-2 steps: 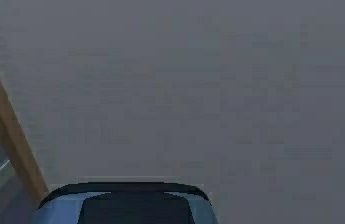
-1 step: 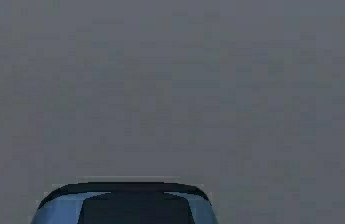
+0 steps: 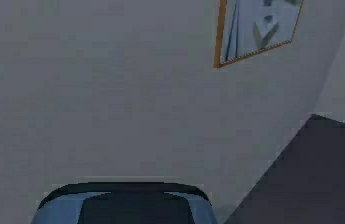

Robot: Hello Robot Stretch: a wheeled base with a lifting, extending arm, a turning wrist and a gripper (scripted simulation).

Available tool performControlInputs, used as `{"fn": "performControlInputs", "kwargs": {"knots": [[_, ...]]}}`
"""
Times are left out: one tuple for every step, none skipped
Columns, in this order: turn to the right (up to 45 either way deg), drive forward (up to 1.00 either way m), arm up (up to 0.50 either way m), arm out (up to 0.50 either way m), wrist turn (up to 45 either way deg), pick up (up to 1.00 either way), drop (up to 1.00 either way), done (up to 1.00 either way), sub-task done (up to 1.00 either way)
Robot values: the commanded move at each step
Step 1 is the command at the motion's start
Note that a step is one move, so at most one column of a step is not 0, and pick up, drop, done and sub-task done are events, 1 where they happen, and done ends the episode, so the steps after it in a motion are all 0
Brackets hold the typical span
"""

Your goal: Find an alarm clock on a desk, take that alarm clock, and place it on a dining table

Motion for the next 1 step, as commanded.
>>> {"fn": "performControlInputs", "kwargs": {"knots": [[45.0,0.0,0.0,0.0,0.0,0.0,0.0,0.0,0.0]]}}
